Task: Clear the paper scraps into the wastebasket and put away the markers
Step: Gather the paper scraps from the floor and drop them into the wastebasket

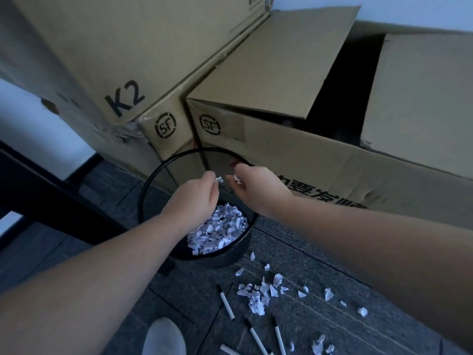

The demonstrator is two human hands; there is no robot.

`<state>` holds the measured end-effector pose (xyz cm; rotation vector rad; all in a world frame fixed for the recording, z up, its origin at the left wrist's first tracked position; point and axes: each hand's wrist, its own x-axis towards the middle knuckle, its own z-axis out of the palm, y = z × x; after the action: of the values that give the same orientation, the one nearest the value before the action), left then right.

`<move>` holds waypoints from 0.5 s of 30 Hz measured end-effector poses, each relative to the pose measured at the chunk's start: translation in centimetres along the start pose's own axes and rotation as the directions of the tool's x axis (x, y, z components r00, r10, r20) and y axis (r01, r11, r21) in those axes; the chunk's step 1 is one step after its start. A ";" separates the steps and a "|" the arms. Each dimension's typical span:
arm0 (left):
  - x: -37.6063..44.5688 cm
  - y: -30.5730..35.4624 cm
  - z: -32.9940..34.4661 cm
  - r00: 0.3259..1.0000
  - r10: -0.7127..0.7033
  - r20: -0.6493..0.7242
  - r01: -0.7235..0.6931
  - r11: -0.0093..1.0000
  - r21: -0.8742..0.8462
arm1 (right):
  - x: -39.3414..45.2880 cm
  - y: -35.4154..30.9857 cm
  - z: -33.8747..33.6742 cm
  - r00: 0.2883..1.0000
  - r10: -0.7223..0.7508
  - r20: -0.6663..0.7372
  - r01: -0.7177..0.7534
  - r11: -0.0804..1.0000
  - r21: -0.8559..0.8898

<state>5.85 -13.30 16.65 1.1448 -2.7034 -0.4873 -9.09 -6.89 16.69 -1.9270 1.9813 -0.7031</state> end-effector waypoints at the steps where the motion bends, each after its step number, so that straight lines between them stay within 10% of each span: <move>1: -0.1 -0.8 0.2 1.000 -0.012 -0.004 0.012 1.000 -0.001 | 0.8 -0.2 0.6 1.000 0.000 -0.001 0.000 1.000 0.006; 10: -0.3 -4.9 2.5 0.996 -0.012 -0.087 0.007 0.998 -0.054 | 4.2 -0.1 5.0 0.999 0.017 0.039 -0.015 0.999 -0.031; 15: -0.5 -5.9 3.0 0.994 -0.111 0.012 0.106 0.968 0.226 | 3.9 -0.2 4.8 0.987 0.041 0.158 -0.005 0.975 -0.222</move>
<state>9.34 -16.10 11.77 1.3576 -2.7834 -0.2127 -6.66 -11.44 13.26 -2.0080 2.0490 -0.3178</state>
